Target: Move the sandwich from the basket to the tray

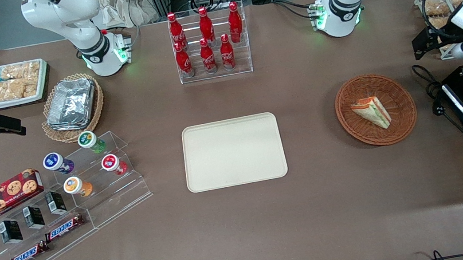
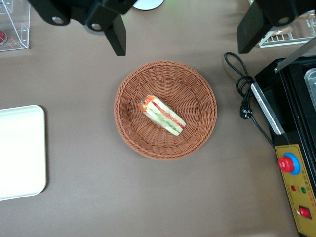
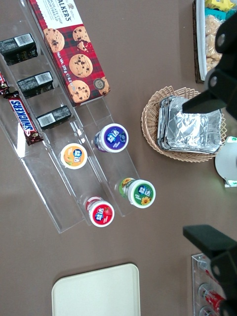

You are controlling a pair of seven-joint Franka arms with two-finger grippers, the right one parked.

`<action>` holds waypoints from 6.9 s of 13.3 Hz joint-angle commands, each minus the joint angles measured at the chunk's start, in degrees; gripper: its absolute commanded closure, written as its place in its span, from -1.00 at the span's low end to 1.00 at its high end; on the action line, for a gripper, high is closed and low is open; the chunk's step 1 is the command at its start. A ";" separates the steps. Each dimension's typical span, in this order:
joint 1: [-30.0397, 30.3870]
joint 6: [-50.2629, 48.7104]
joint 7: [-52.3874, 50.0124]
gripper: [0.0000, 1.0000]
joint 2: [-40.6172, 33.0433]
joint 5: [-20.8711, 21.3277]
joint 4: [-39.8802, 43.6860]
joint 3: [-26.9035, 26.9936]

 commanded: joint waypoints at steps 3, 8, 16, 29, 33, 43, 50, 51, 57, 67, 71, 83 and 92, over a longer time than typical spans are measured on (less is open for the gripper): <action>-0.18 -4.20 -0.62 -1.00 6.69 -0.53 8.24 -0.44; -0.62 6.56 -34.17 -1.00 9.60 -3.26 -1.28 -2.55; -0.27 42.97 -60.92 -1.00 4.24 -1.32 -37.79 -2.55; 2.72 61.19 -64.44 1.00 13.90 2.81 -45.99 -2.28; 2.72 61.19 -64.97 1.00 13.64 2.90 -45.81 -2.28; 2.37 26.70 -44.43 1.00 6.78 5.71 -22.21 -0.17; -0.44 10.21 -32.80 1.00 13.90 -4.39 2.17 -7.01; -0.44 12.48 -32.80 1.00 14.08 -6.92 2.18 -9.47; -10.97 25.82 -40.01 1.00 23.99 -5.63 -0.89 -15.20; -20.57 49.58 -51.61 1.00 41.93 6.66 -3.10 -14.85; -20.57 50.74 -51.43 -1.00 42.65 7.03 -3.27 -14.85; -9.09 19.49 -34.53 -1.00 18.94 1.08 1.21 -10.55; -6.25 13.74 -1.87 -1.00 7.49 -1.15 -4.60 10.27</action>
